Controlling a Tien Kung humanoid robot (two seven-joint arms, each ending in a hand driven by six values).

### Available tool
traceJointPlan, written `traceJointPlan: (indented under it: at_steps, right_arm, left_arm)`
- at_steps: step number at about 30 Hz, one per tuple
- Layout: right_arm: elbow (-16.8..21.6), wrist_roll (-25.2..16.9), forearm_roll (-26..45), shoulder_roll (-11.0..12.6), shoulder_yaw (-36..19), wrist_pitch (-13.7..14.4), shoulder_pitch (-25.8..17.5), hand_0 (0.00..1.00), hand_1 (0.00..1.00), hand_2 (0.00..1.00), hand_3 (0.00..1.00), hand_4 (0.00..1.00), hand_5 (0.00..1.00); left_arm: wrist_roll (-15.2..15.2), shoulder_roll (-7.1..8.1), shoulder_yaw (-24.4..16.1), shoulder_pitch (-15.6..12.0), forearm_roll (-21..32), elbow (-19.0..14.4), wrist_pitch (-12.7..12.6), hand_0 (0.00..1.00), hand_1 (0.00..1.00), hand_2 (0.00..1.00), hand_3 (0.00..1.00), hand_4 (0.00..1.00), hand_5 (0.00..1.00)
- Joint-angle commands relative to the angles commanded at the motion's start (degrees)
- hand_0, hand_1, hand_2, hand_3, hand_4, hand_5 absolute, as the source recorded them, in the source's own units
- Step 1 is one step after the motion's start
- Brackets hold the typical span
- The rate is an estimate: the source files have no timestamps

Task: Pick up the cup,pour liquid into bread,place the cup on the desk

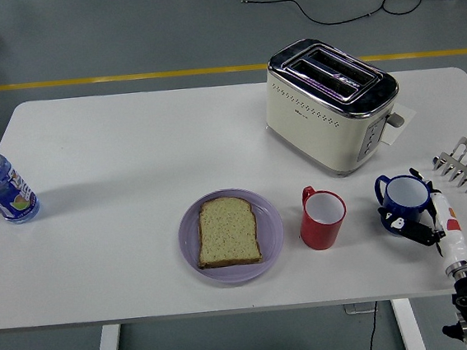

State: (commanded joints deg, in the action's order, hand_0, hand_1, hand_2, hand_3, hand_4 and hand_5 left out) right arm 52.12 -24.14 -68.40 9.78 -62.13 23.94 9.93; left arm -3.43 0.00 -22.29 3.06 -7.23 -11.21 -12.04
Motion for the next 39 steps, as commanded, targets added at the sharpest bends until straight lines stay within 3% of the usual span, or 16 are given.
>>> traceJointPlan:
  at_steps: [9,10,15,16,25,34,39]
  right_arm:
    - [0.2,-0.6,-0.1,0.0,-0.9,-0.7,-0.2,0.880,0.795,0.964,0.998,0.861,0.044]
    - [0.3,-0.7,0.0,0.0,-0.9,-0.8,-0.3,0.929,0.844,0.980,0.998,0.869,0.046]
    - [1.6,-1.3,-0.7,0.0,-2.6,-2.7,-0.9,0.929,0.844,0.980,0.998,0.869,0.046]
    - [1.9,-1.3,-0.8,0.0,-3.2,-3.0,-1.1,0.970,0.866,0.991,0.998,0.886,0.046]
    - [3.9,-0.9,-1.6,0.6,-5.6,-4.4,-1.9,0.973,0.867,0.991,0.998,0.901,0.068]
    - [10.2,-1.4,-2.8,1.3,-7.5,-4.4,-3.3,0.976,0.865,0.984,0.998,0.902,0.072]
    - [11.8,-1.3,-2.9,1.5,-7.3,-4.5,-3.5,0.976,0.865,0.984,0.998,0.902,0.072]
  left_arm:
    - [0.0,0.00,0.0,0.1,0.0,0.0,0.0,0.644,0.659,0.673,0.518,0.243,0.854]
    - [0.0,0.00,0.0,0.1,0.0,0.0,0.0,0.644,0.659,0.674,0.518,0.243,0.854]
    - [0.0,0.00,-0.1,0.1,0.0,0.0,0.0,0.644,0.659,0.674,0.518,0.243,0.854]
    - [0.0,0.00,-0.1,0.1,-0.1,0.0,0.0,0.643,0.659,0.674,0.518,0.244,0.856]
    - [0.0,0.00,-0.1,0.1,-0.1,0.0,0.0,0.643,0.659,0.674,0.518,0.243,0.853]
    - [0.0,0.00,-0.1,0.2,-0.1,0.0,0.0,0.643,0.659,0.674,0.518,0.242,0.851]
    - [0.0,0.00,0.0,0.1,-0.1,0.0,0.0,0.643,0.659,0.674,0.518,0.242,0.851]
